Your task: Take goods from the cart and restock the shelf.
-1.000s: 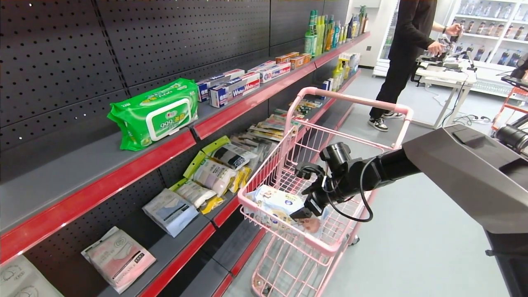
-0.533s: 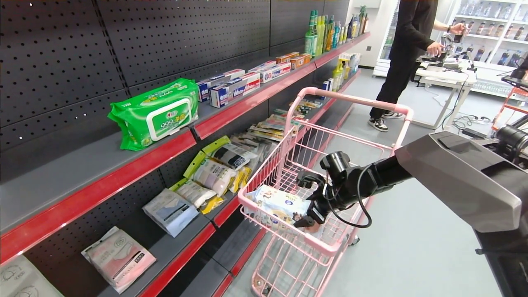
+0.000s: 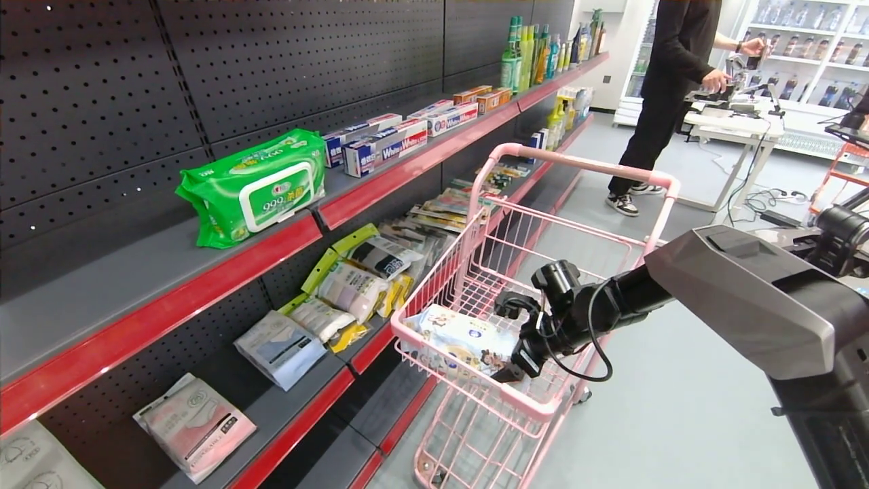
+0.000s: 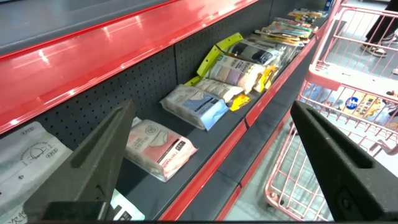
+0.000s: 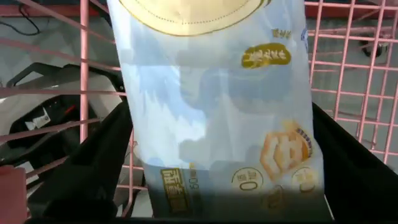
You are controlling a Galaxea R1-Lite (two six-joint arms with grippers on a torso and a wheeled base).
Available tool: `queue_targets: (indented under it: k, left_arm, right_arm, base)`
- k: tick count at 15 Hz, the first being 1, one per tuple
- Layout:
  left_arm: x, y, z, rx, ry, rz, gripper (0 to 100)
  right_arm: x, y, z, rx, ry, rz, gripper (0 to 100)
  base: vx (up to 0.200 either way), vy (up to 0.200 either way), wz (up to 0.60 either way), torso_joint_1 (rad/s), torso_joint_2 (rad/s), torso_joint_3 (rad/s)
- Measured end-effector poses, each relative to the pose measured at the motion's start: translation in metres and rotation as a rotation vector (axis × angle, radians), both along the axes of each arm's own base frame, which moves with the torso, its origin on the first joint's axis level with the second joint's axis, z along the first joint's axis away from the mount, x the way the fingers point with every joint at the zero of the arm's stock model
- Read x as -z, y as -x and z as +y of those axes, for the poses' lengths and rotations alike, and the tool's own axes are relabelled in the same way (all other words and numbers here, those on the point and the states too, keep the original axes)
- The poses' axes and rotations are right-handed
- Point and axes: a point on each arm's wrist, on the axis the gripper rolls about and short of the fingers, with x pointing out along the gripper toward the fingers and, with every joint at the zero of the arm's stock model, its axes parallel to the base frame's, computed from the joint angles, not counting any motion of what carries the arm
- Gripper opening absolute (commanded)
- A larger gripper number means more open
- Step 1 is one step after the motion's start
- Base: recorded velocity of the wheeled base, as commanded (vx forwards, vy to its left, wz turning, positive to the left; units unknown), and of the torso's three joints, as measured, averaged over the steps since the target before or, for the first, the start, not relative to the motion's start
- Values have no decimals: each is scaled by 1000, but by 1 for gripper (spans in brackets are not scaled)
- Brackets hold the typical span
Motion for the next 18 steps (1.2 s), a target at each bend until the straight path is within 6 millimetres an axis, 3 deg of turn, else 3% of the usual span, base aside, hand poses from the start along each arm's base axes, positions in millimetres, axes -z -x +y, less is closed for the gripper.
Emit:
queue_targets:
  k: [12,13,18]
  left_arm:
    - [0,0,0,0,0,0,100]
    - [0,0,0,0,0,0,100]
    - [0,0,0,0,0,0,100]
  right_arm:
    - [6,-7,2,-9,-14,-5,100]
    - [9,-6,2,-17,-11,-3,0]
    - [15,-6,-1,-16,-3,6,0]
  base:
    - [0,0,0,0,0,0]
    - [0,0,0,0,0,0]
    - [0,0,0,0,0,0]
